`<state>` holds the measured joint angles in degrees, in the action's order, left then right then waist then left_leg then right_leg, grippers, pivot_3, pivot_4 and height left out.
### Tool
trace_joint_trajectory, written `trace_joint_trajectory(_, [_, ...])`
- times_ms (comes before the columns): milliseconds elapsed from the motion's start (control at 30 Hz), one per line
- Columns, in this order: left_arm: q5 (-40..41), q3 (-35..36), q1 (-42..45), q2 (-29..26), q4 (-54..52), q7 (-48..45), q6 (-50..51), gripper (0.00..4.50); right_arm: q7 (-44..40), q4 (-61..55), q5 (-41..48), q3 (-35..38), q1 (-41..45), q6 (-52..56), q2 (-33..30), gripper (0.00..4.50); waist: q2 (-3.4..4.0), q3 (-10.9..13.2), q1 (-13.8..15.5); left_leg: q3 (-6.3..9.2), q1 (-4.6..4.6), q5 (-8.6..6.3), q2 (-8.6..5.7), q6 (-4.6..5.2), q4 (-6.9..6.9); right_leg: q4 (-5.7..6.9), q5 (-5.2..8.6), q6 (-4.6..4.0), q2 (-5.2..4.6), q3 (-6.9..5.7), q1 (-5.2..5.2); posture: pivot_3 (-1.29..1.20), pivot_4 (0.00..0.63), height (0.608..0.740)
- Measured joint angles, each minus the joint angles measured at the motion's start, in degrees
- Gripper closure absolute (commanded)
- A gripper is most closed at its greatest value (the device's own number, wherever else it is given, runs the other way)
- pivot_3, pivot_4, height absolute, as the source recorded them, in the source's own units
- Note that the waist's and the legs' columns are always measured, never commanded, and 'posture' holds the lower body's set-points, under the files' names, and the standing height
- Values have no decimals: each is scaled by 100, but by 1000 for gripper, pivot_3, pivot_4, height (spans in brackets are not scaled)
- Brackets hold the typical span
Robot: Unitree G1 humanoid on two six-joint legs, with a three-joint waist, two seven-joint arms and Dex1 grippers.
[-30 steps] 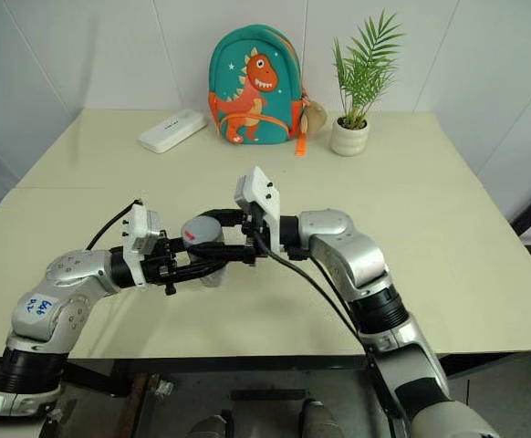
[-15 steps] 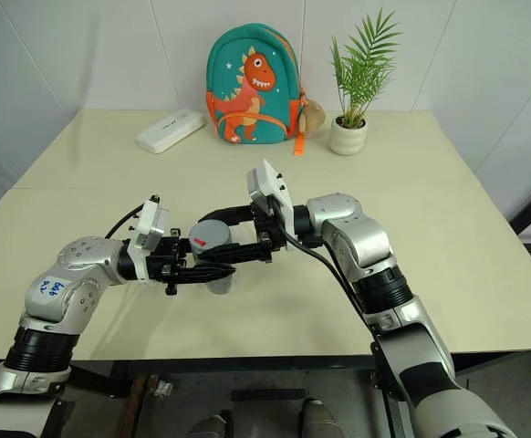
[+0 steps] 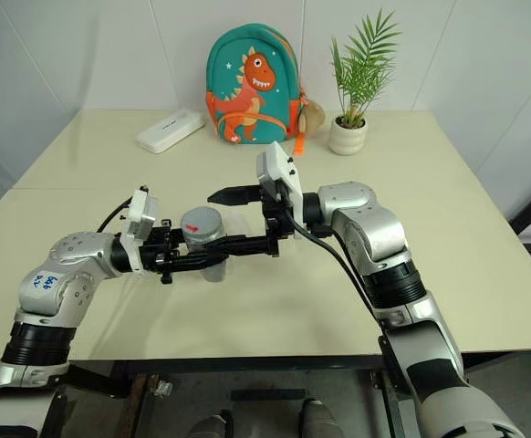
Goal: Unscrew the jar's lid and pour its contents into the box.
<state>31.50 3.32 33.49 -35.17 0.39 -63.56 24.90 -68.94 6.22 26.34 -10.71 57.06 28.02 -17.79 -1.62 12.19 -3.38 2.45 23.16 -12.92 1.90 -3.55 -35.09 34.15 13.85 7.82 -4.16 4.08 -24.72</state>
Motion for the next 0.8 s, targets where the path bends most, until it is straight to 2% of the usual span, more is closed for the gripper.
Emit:
trace_joint_trajectory(133, [1, 6, 17, 170, 11, 120, -7, 2553, 540, 60, -249, -41, 0, -44, 318, 18, 0, 0, 13, 0, 1, 0, 0, -1, -2, 1, 0, 0, 0, 0, 1, 0, 150, 740])
trace_joint_trajectory(333, [2, -1, 15, 273, -30, 176, 7, 2553, 894, 268, -445, -44, 30, -67, 502, 18, 0, 0, 10, 0, 2, 0, 0, 0, -2, 0, 0, 0, -1, 0, 0, 0, 150, 740])
trace_joint_trajectory(567, [2, 9, 15, 337, -30, 300, 14, 2553, 976, 590, -513, -44, 152, -224, 738, 18, 0, 0, 12, 0, 1, 0, 0, -1, -3, 5, 0, 0, 0, 0, -1, 0, 150, 740])
trace_joint_trajectory(800, [2, 4, 15, 341, -49, 360, 17, 2553, 811, 874, -463, -43, 322, -272, 685, 18, 0, 0, 8, 0, 1, 0, 0, -1, -2, 6, 0, 0, 0, 0, -1, 0, 150, 740])
